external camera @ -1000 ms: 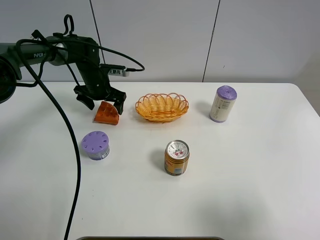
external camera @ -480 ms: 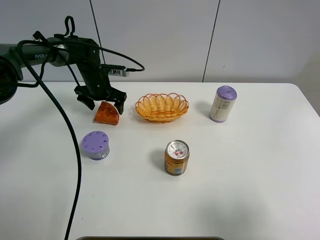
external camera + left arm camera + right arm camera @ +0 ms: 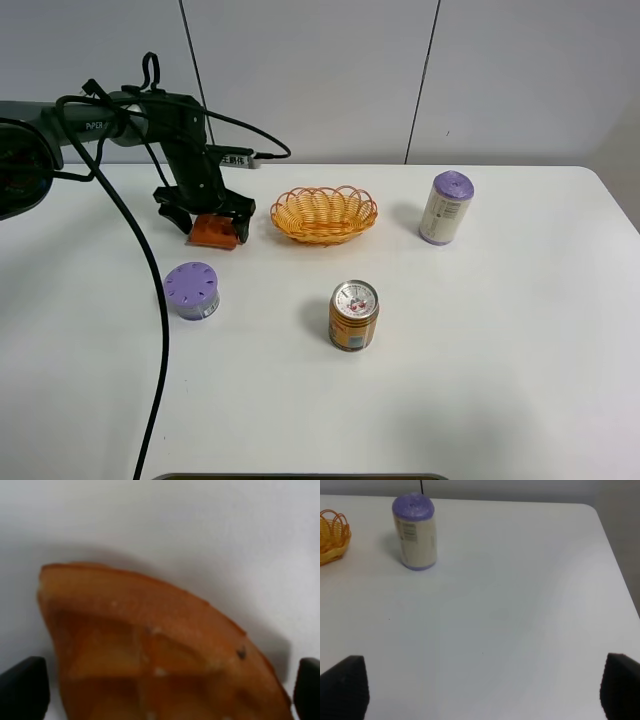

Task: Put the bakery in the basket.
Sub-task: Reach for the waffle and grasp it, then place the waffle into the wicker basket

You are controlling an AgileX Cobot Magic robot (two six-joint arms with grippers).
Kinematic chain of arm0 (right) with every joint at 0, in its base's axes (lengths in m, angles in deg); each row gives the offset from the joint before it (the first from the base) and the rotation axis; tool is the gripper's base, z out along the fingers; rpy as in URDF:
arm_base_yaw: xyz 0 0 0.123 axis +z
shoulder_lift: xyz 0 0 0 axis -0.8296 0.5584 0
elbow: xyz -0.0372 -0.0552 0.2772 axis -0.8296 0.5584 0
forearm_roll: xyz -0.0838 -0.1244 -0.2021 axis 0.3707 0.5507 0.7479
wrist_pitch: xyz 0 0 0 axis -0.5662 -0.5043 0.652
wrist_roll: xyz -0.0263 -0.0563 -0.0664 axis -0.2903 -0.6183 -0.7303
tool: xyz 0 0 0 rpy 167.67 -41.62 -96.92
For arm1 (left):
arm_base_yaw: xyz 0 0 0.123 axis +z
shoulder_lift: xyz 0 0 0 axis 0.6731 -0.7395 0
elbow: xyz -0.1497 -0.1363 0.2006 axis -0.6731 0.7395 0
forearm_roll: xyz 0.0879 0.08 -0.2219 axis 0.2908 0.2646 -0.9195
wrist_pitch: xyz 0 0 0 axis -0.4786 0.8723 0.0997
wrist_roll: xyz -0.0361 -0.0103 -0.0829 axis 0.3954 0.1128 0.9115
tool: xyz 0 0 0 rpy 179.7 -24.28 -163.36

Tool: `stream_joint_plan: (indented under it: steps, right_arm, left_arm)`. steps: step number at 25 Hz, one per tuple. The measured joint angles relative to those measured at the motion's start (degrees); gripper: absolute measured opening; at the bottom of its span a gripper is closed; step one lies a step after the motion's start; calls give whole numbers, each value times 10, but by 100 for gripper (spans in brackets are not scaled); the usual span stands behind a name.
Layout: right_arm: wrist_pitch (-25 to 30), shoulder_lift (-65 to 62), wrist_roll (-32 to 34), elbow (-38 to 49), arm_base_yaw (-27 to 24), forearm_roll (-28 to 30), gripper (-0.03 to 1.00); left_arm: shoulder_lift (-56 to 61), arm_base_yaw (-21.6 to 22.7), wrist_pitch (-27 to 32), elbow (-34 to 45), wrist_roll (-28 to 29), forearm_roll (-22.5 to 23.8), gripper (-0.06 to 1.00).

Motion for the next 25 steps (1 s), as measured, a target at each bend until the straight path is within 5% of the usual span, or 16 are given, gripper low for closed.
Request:
stream_joint_plan:
  steps: [10, 17, 25]
  right_arm:
    - [0, 0, 0, 0, 0, 0, 91]
    - [0, 0, 0, 0, 0, 0, 91]
    - [0, 0, 0, 0, 0, 0, 91]
  left_arm:
    - [-5, 0, 0, -2, 0, 0, 99]
    - [-5, 0, -2, -2, 0, -1, 74]
    - [-5, 0, -3, -2, 0, -9, 73]
